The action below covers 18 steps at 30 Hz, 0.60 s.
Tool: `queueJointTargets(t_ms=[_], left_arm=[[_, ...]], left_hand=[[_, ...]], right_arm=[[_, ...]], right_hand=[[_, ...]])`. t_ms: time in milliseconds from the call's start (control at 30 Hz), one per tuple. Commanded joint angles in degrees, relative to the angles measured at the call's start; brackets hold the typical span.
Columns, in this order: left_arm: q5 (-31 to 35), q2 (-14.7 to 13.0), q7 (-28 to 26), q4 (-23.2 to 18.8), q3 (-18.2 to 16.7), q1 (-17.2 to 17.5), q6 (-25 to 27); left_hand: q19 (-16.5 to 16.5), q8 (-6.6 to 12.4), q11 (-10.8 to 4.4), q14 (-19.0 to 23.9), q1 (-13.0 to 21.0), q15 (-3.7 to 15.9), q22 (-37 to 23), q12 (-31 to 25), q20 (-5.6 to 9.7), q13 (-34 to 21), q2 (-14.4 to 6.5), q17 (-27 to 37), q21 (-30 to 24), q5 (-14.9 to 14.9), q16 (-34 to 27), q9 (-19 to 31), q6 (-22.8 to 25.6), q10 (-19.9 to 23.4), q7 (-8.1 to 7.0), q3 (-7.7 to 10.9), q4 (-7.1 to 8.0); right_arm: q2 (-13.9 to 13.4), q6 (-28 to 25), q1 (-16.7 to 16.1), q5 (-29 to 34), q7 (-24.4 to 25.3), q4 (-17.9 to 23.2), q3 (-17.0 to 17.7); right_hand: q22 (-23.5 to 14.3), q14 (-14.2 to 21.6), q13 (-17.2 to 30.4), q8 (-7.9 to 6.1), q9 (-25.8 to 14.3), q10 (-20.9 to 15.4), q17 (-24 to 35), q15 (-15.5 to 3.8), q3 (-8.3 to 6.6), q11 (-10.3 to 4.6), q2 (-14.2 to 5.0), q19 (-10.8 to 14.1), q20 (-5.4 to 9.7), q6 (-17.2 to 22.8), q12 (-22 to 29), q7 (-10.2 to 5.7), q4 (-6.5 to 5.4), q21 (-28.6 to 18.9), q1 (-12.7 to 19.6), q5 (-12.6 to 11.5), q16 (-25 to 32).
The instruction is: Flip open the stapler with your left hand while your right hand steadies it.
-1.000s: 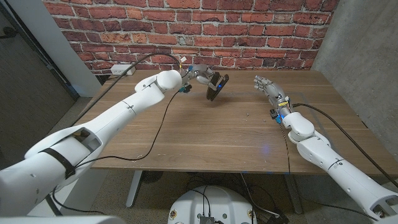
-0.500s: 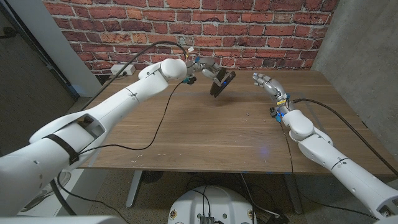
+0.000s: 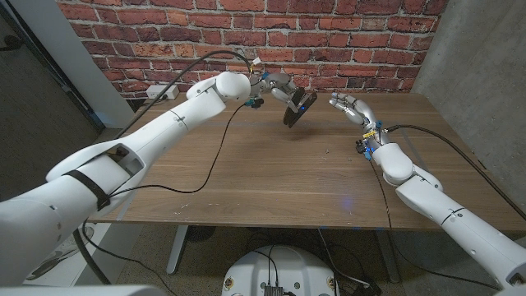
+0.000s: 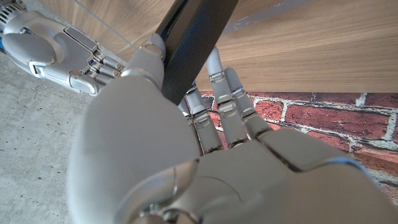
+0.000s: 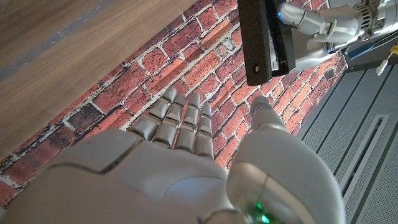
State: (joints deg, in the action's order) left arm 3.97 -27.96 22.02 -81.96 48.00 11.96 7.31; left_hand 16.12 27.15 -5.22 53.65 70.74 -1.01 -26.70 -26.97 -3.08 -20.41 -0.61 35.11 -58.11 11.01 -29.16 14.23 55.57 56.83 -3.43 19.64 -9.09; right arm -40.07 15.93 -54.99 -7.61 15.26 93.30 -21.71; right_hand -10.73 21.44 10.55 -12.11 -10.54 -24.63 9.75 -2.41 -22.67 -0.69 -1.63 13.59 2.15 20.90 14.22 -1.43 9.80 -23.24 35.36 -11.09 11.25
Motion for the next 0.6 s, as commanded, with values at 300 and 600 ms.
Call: queueJointTargets(t_ms=[300, 600], left_arm=[[-1.65, 3.76, 4.82, 5.02, 2.71, -3.92, -1.75], [-1.88, 4.94, 4.89, 6.14, 3.26, -4.27, -3.54]], left_hand=[[-0.57, -0.04, -1.31, 9.22, 3.68, 13.87, -0.17, 0.32, -0.01, -4.83, -3.68, 0.66, -1.35, -0.02, 0.26, 0.64, 5.43, 5.39, 5.05, 1.33, 0.79], [-1.08, -0.2, -1.3, 9.0, 3.59, 13.88, -0.08, 0.55, 0.05, -5.23, -3.68, 0.98, -1.85, -0.03, 0.53, 0.86, 5.33, 5.26, 4.98, 1.45, 0.84]], right_arm=[[-1.44, -3.74, -2.34, 8.49, 5.61, 5.55, 1.15], [-2.21, -7.05, -2.66, 11.07, 6.18, 8.02, 1.24]], right_hand=[[-0.33, 1.19, 0.41, -0.08, -0.32, -1.69, 0.75, -0.5, 0.92, 0.47, -0.21, 0.12, -1.38, 0.8, 0.53, -0.12, -0.59, 0.39, 0.93, -0.41, 0.59], [-0.47, 1.31, 0.53, 0.14, -0.34, -1.7, 1.23, -0.94, 1.67, 0.63, -0.35, -0.77, -2.77, 0.71, 0.45, -0.13, -1.23, 0.8, 0.62, -0.5, 0.84]])
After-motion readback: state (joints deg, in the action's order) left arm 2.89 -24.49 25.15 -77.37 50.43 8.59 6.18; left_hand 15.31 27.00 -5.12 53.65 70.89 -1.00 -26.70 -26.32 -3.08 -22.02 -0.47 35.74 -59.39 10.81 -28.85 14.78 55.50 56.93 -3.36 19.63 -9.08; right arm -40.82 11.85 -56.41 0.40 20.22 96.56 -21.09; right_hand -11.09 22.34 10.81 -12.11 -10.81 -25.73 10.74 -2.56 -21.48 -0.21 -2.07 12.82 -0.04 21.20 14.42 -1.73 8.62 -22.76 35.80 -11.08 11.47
